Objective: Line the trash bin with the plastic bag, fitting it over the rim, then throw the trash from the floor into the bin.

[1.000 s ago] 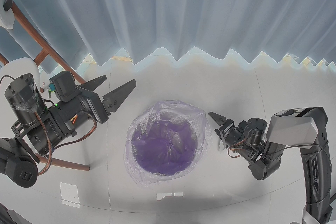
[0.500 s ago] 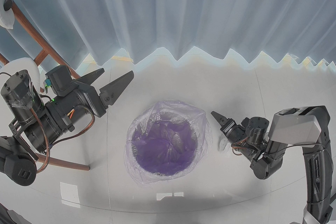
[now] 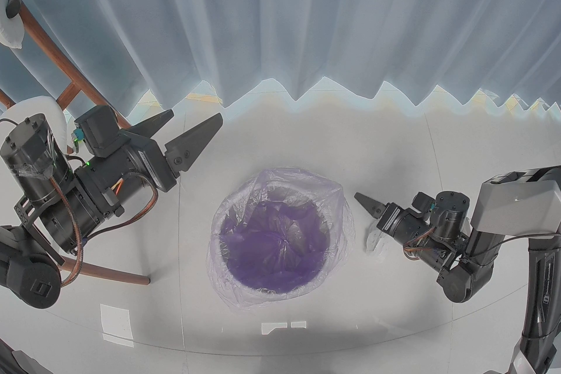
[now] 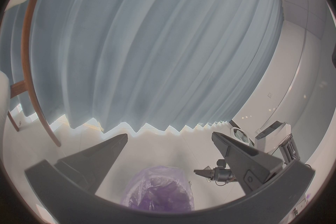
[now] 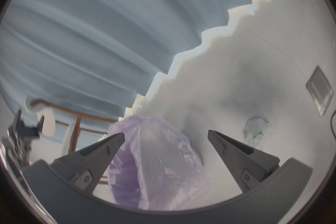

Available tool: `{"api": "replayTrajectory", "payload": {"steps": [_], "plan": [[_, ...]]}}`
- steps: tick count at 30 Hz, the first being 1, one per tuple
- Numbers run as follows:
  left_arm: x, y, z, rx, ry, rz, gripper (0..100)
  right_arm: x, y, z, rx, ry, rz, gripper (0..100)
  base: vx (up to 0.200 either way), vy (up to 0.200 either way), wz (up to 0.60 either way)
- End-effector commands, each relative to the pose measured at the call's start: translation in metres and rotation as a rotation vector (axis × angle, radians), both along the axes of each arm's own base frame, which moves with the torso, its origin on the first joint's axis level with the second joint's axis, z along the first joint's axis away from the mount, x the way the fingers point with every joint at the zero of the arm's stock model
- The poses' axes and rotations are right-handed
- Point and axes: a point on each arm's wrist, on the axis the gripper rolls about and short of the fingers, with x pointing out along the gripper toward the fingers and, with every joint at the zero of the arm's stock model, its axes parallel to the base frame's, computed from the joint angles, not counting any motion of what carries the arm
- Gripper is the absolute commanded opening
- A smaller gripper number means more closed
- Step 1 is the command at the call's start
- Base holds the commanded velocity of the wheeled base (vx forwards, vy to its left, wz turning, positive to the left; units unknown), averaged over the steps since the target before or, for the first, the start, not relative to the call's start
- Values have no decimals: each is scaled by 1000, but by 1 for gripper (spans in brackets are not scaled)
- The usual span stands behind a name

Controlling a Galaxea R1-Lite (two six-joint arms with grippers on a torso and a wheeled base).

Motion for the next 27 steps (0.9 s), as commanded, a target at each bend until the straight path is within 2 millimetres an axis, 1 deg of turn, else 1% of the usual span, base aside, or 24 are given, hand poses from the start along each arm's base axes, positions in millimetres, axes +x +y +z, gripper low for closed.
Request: {"api": "replayTrajectory", "payload": {"steps": [1,2,4,6,7,10,12,14,16,17,21,24,27], "plan": [[6,-1,3,-11,-9,1,100,-24,6,-14,-177,-7,87,100,0,0,0],[6,-1,3,-11,-9,1,100,-24,6,-15,-184,-5,87,100,0,0,0],[10,-2,7,-27,-16,8,100,-26,5,-31,-285,-4,100,100,0,0,0],[11,-1,8,-51,-4,2,100,-24,5,-39,-317,3,75,100,0,0,0],[12,0,8,-75,13,-7,100,-20,7,-48,-339,14,46,100,0,-200,0],[12,-1,11,-98,21,-35,100,-11,12,-61,-359,15,-9,100,0,-200,0],[12,0,12,-108,25,-37,100,-6,13,-66,-373,12,-48,100,0,-200,0],[13,0,12,-109,24,-36,100,-7,12,-67,-388,11,-51,100,0,-200,0],[13,1,12,-110,22,-31,100,-7,11,-63,-386,2,-52,100,0,-200,0],[13,3,13,-110,22,-25,100,-3,10,-57,-377,-15,-62,100,0,-200,0],[16,9,16,-113,10,2,100,0,-2,-29,-347,-37,-62,100,0,-200,0],[14,10,18,-112,0,4,100,0,-14,-11,-324,11,-40,100,0,-200,0],[10,10,19,-107,-13,7,100,7,-24,-7,-299,85,-10,100,0,-200,0]]}}
